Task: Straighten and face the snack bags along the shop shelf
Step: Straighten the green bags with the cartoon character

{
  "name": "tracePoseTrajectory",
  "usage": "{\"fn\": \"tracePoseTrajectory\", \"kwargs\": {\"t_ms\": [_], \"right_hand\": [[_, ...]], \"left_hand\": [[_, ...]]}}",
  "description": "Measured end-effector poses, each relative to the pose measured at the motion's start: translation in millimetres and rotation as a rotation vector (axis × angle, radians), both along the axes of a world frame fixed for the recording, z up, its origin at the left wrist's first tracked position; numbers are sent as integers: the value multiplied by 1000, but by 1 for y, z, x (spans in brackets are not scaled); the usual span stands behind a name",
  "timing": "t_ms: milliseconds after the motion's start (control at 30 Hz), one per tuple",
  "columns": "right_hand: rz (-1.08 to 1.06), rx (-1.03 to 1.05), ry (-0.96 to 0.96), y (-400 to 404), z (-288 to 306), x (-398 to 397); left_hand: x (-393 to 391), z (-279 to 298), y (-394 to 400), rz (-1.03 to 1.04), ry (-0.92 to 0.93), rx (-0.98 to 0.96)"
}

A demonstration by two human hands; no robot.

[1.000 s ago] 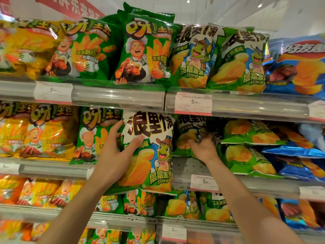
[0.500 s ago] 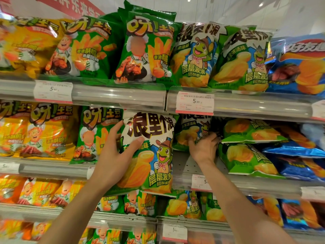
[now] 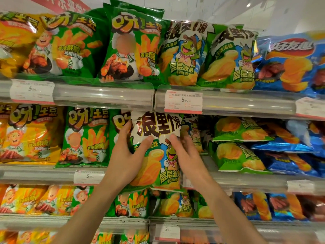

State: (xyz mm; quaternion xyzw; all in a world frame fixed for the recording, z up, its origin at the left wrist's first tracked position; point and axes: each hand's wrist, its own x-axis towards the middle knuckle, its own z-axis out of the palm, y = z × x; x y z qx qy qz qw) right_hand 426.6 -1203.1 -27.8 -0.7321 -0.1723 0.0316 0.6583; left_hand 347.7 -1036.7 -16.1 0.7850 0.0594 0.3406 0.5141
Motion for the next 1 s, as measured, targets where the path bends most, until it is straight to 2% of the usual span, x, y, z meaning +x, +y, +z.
{"fn": "tracePoseTrajectory", "kwargs": {"t_ms": [67, 167, 333, 400, 467, 600, 733, 800, 1000], "right_hand": [[16, 49, 39, 3, -3, 3], [-65, 72, -12, -4, 7, 18], [-254, -23, -139, -19, 20, 44], [-372, -42, -163, -19, 17, 49], [-459, -150, -211, -15, 13, 49], [-501, -315, -483, -11, 5, 38], [-503, -647, -794, -17, -16, 29], [-462, -764, -805, -18, -30, 27], [-416, -826, -782, -21, -34, 40]], "left_hand": [[5, 2, -6, -49, 33, 34], [7, 3, -1, -57, 77, 108], [1, 3, 18, 244, -104, 566], [4, 0, 23, 314, -107, 708], [7, -6, 26, 325, -71, 779], [15, -20, 30, 291, -19, 845], [19, -25, 33, 266, 2, 844], [18, -25, 33, 259, 2, 841], [20, -27, 32, 239, 22, 837]]}}
